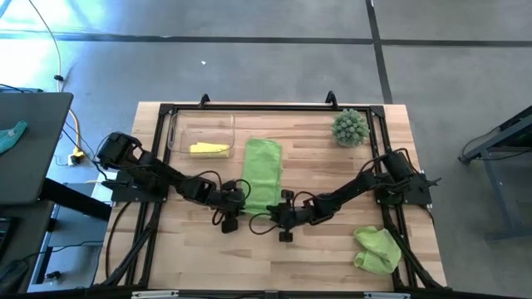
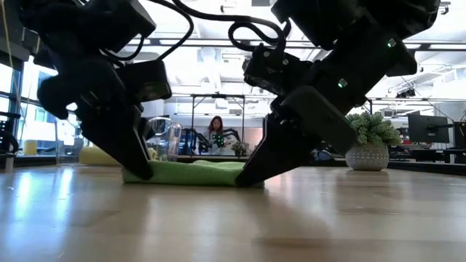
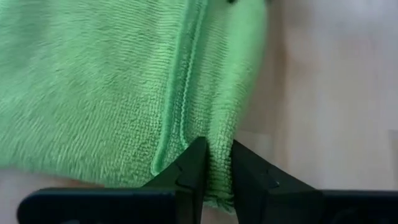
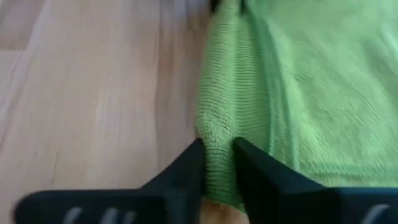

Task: Roll microfiber towels into tight, uniform cylinder then place into a basket
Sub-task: Roll the green microfiber cloth

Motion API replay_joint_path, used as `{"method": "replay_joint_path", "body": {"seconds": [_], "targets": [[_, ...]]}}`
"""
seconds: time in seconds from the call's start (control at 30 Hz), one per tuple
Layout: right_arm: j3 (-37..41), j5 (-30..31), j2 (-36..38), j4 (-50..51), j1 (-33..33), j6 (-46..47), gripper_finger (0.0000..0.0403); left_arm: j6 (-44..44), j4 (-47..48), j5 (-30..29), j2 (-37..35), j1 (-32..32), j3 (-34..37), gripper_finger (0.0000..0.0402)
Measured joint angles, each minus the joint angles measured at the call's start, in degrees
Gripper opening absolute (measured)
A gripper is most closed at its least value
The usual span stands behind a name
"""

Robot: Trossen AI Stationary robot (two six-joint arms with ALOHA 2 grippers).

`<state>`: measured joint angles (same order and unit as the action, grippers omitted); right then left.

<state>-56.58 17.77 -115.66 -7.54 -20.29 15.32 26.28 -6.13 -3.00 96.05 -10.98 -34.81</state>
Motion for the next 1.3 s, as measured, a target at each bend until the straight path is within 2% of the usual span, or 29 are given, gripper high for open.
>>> {"method": "replay_joint_path", "body": {"seconds": [0.1, 0.17, 0.37, 0.53, 0.67, 0.83, 1.3], "targets": [[0.1, -1.9, 0.1, 0.1, 0.2, 3.5, 0.0022, 2.1, -1.8, 4.0, 0.1, 0.0, 0.2, 0.0053], [-0.2, -5.0, 0.1, 0.1, 0.7, 4.9, 0.0007, 3.0, -2.6, 6.9, -0.3, 0.1, 0.2, 0.0053], [-1.5, -23.3, 0.7, -0.7, 4.1, 8.4, 0.0014, 6.7, -3.2, 11.0, -0.7, 0.1, 0.3, 0.0053], [-1.4, -36.1, 0.9, -1.2, 8.3, 12.1, 0.0003, 11.1, -3.4, 11.7, -1.3, 0.0, 0.3, 0.0053], [-1.4, -42.0, 0.9, -2.4, 10.3, 15.5, 0.0003, 14.9, -4.0, 11.6, -1.7, 0.0, 0.3, 0.0053], [-1.3, -46.4, 0.8, -5.5, 10.9, 16.2, 0.0003, 14.9, -4.2, 11.7, -4.3, 0.0, 0.4, 0.0053], [-1.5, -44.1, 1.0, -5.0, 12.8, 23.2, 0.0004, 5.9, 1.7, 4.5, -11.3, -2.0, 0.2, 0.0053]]}}
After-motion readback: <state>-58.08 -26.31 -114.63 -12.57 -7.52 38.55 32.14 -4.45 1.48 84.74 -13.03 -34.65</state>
